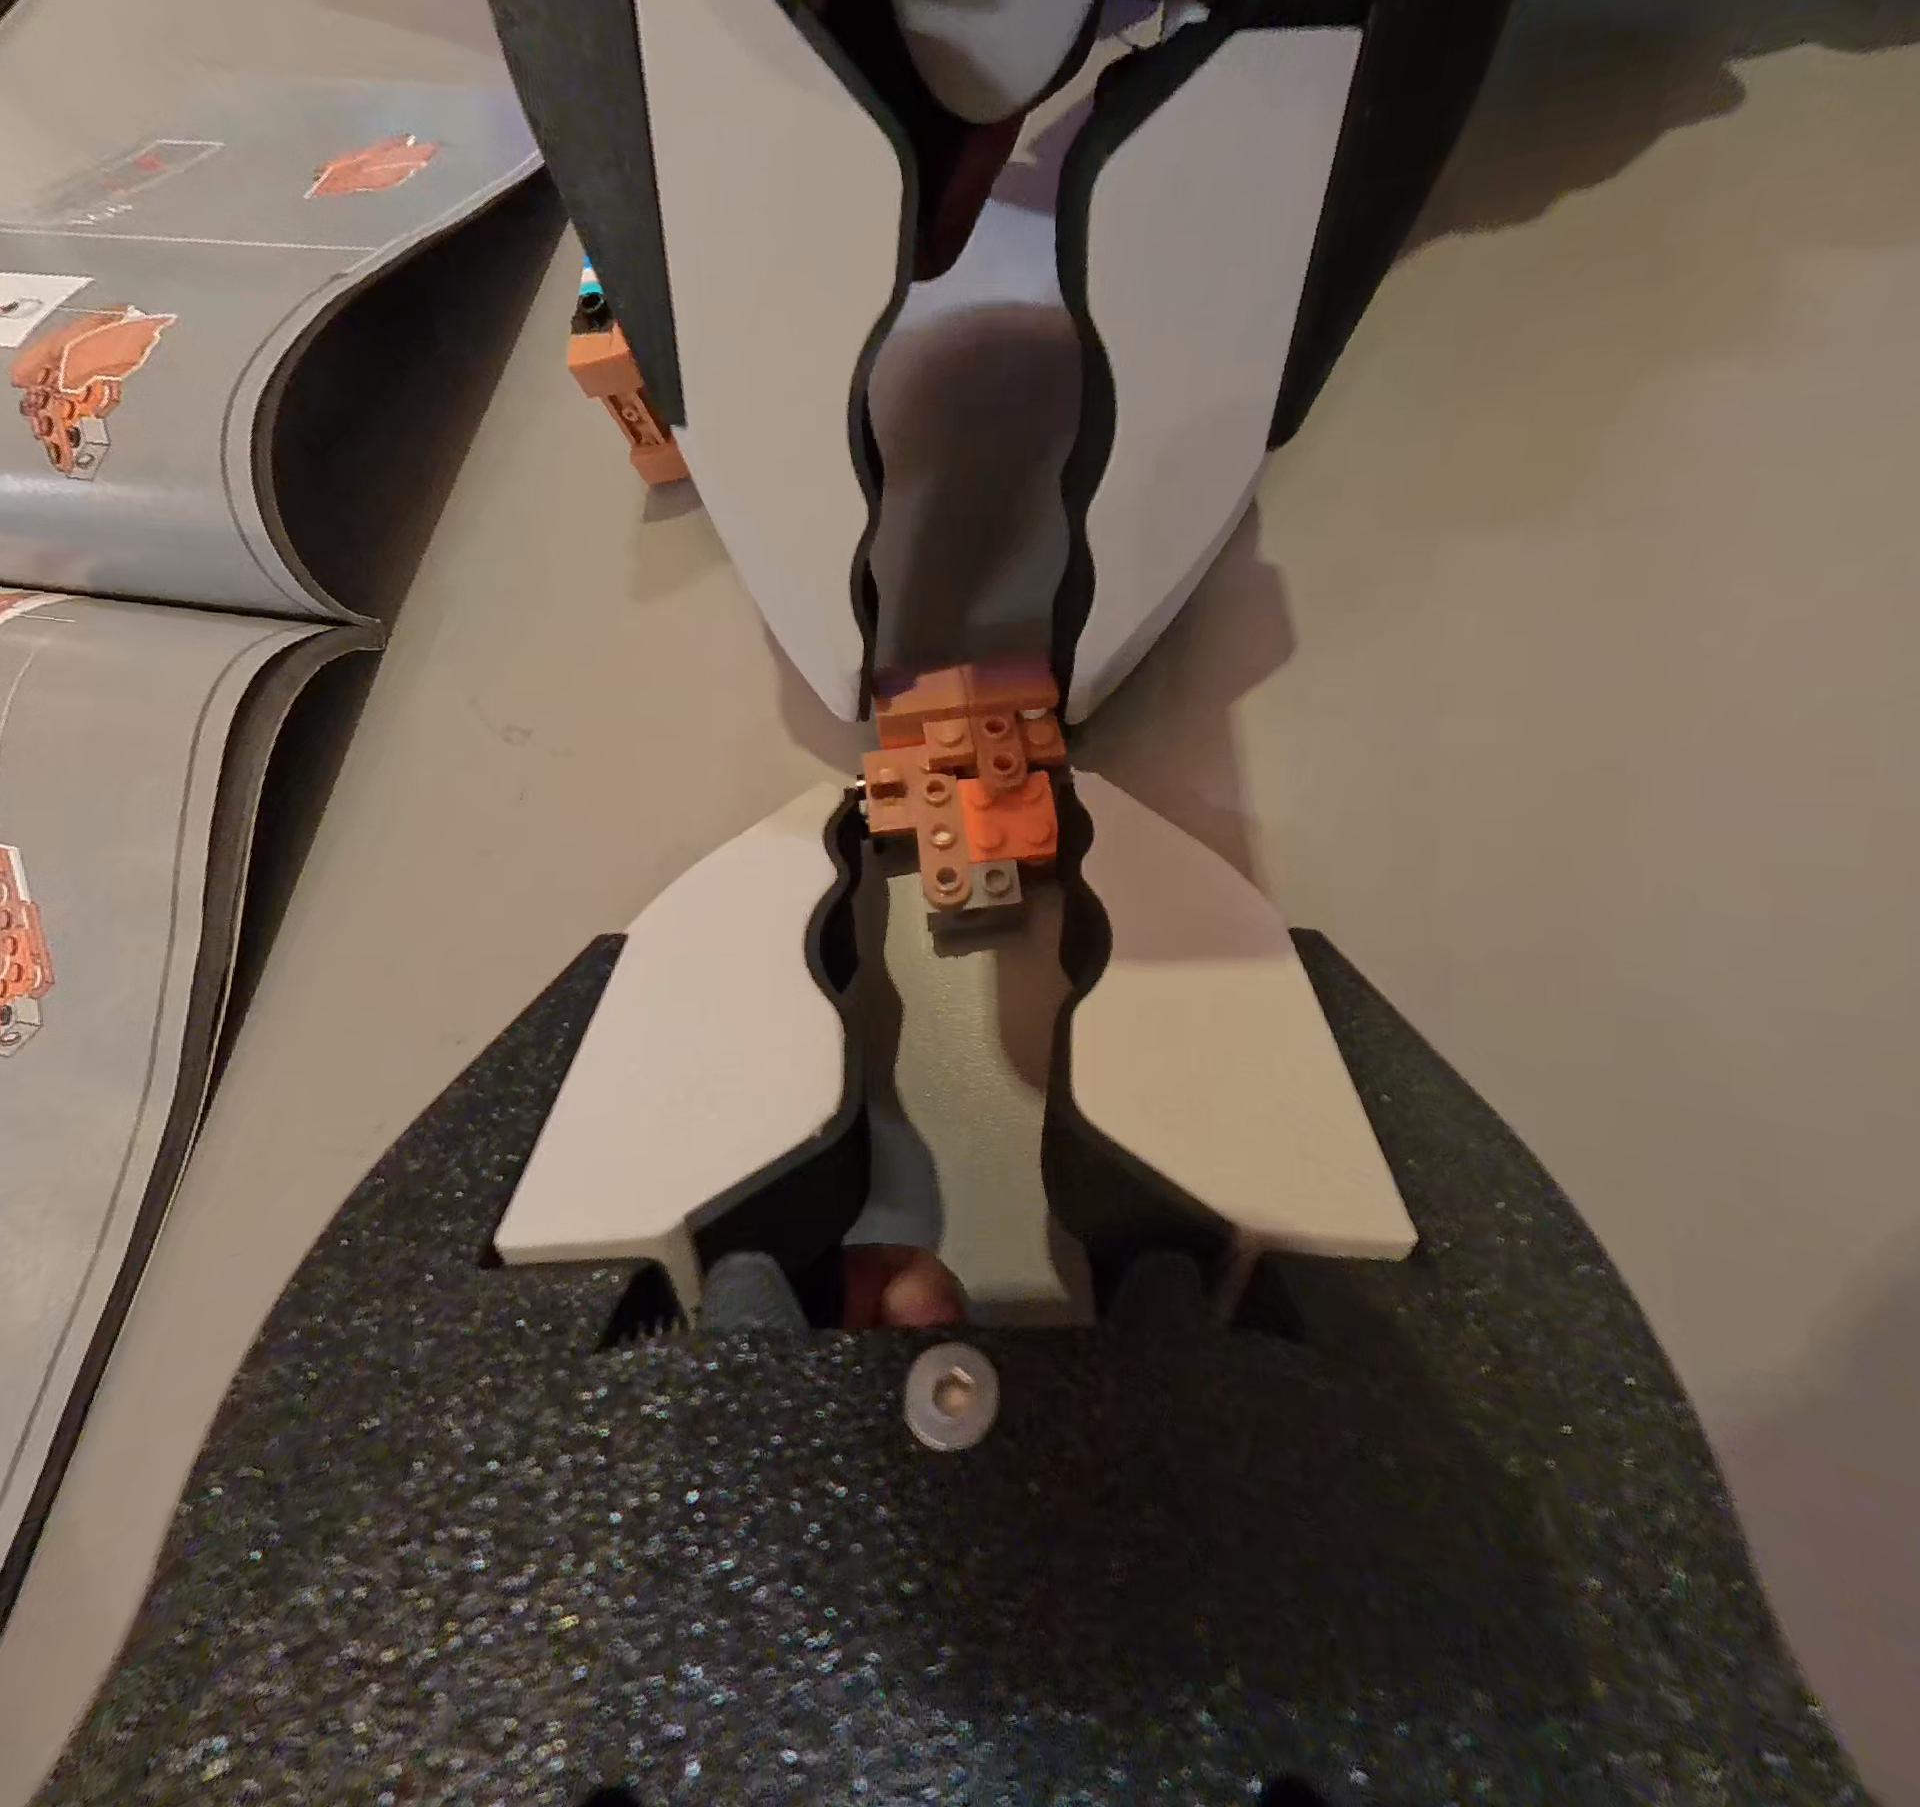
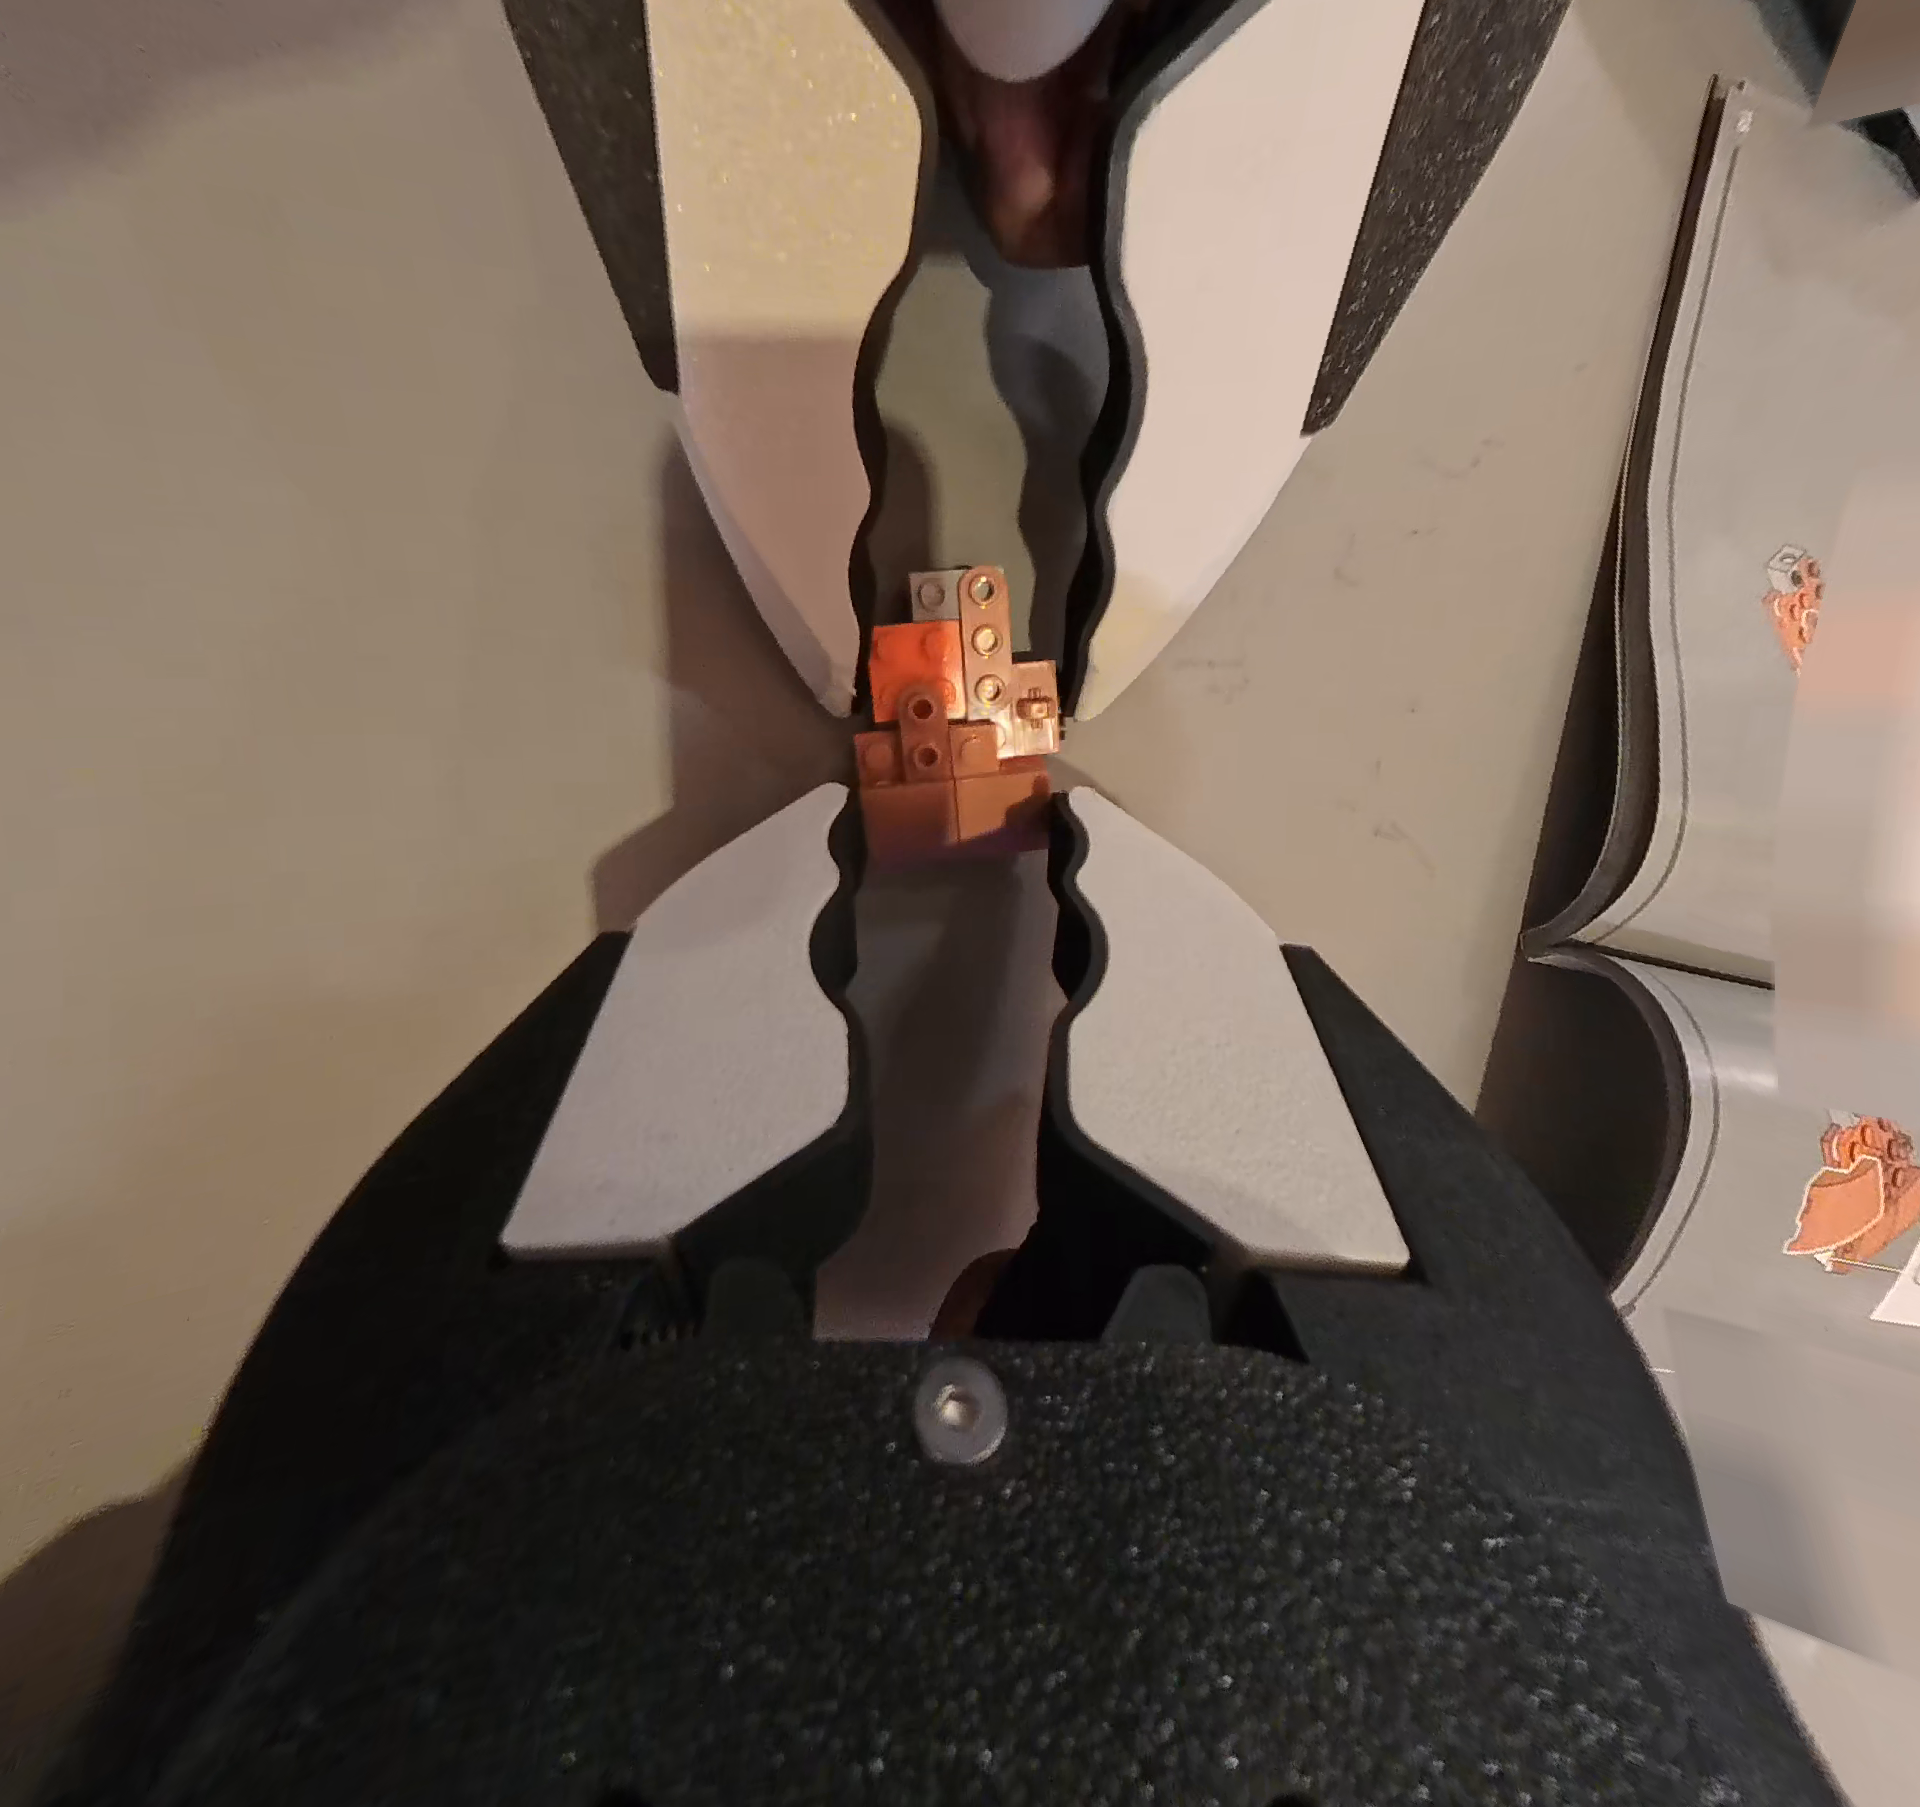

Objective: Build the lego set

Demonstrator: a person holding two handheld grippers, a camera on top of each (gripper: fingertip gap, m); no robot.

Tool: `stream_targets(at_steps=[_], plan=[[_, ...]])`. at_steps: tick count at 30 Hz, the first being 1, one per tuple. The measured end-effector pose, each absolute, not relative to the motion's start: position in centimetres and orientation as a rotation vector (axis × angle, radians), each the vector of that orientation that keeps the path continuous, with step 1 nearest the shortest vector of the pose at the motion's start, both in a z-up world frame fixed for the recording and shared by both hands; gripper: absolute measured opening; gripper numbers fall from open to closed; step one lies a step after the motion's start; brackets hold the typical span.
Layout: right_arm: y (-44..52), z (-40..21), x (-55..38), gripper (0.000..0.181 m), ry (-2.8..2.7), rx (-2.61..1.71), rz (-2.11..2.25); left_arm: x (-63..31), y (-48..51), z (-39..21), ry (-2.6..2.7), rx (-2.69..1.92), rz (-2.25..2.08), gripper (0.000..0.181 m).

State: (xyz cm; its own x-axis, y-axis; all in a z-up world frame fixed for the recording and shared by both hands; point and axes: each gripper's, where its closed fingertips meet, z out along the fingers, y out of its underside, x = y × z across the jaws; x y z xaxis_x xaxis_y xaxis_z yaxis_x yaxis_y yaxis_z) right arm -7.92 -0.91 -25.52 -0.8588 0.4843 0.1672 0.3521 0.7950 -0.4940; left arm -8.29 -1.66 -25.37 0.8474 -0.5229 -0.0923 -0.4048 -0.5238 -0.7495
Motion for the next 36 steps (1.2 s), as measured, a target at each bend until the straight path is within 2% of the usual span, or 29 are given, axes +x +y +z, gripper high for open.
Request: stream_targets(at_steps=[36], plan=[[-1.51,-25.69,-8.73,0.035,-2.657,-0.621,0.720,-8.30,-1.31,-25.10,0.656,-2.171,-0.167,0.035]])
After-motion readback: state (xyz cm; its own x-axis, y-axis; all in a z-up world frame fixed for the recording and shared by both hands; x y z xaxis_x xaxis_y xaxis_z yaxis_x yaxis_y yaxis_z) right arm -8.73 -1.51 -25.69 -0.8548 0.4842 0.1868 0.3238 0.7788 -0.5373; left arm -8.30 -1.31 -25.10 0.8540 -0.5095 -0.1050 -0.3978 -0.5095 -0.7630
